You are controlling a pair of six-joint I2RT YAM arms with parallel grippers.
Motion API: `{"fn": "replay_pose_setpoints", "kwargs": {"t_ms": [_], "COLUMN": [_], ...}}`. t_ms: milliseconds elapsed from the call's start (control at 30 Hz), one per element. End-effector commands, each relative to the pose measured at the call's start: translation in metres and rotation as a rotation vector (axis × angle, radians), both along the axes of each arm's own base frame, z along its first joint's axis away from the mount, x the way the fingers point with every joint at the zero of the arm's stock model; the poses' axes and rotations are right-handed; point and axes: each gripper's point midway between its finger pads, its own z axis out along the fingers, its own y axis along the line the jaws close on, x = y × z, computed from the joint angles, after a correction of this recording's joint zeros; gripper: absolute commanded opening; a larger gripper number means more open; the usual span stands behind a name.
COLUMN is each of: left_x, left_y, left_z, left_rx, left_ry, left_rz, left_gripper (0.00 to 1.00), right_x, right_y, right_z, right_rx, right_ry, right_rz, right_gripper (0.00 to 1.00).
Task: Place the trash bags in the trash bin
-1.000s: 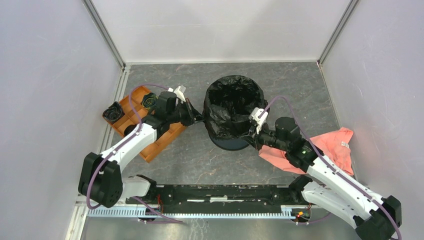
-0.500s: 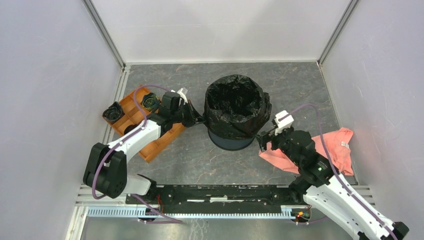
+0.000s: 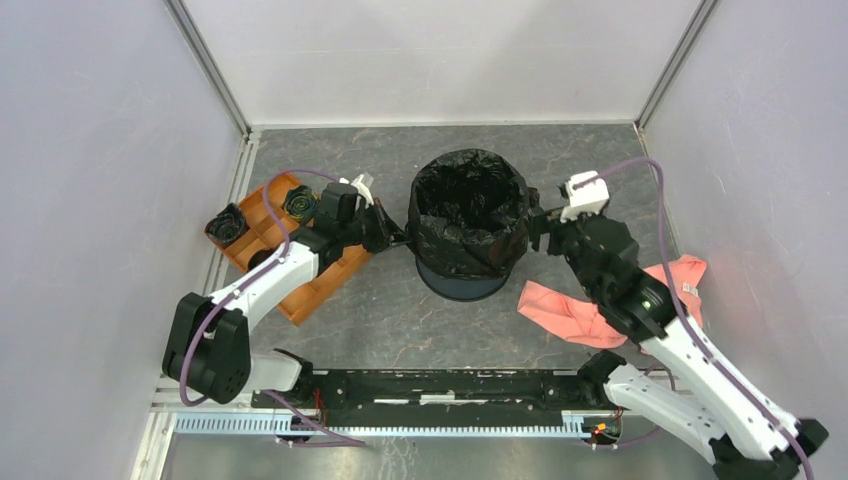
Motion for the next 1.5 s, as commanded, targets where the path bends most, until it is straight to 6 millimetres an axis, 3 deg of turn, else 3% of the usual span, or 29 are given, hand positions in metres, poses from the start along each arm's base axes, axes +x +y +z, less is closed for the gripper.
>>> {"fn": "replay_pose_setpoints", "kwargs": {"t_ms": [0, 67, 233, 300, 433, 667, 767, 867, 1033, 1267, 1400, 1467], "left_x": [0.003, 0.003, 0.006, 0.008, 0.011, 0.017, 0.017, 0.014, 0.011, 0.011, 0.011, 0.01], "left_y": [-0.002, -0.003, -0.006, -0.008, -0.009, -0.012, -0.011, -0.01, -0.01, -0.015, -0.016, -0.017], "left_z": [0.028, 0.026, 0.021, 0.019, 0.018, 0.013, 0.011, 0.012, 0.015, 0.02, 0.021, 0.022], "left_rx": [-0.05, -0.055, -0.05, -0.052, -0.048, -0.032, -0.028, -0.033, -0.043, -0.077, -0.079, -0.083], "left_ry": [-0.057, -0.053, -0.037, -0.029, -0.031, -0.023, -0.018, -0.017, -0.019, -0.016, -0.017, -0.017], "left_rz": [0.01, 0.007, -0.005, -0.01, -0.01, -0.025, -0.021, -0.02, -0.017, -0.027, -0.028, -0.03], "left_gripper": [0.04, 0.04, 0.02, 0.02, 0.02, 0.02, 0.02, 0.02, 0.02, 0.02, 0.02, 0.02], "right_x": [0.026, 0.035, 0.052, 0.053, 0.043, 0.04, 0.043, 0.049, 0.053, 0.042, 0.043, 0.05], "right_y": [0.004, 0.006, 0.008, 0.01, 0.008, -0.045, -0.046, -0.048, -0.029, -0.055, -0.078, -0.078], "right_z": [0.001, -0.011, -0.069, -0.08, -0.057, -0.039, -0.023, -0.02, 0.001, 0.033, 0.025, 0.016], "right_rx": [-0.033, -0.017, 0.053, 0.059, 0.054, -0.013, 0.005, -0.011, 0.023, -0.011, -0.064, -0.078], "right_ry": [-0.003, 0.009, 0.098, 0.135, 0.066, 0.042, 0.022, 0.029, 0.012, -0.047, -0.042, -0.01], "right_rz": [-0.052, -0.045, 0.012, 0.041, 0.077, -0.18, -0.191, -0.201, -0.102, -0.201, -0.324, -0.321], "right_gripper": [0.89, 0.82, 0.69, 0.61, 0.63, 0.68, 0.72, 0.75, 0.78, 0.92, 0.98, 0.98]}}
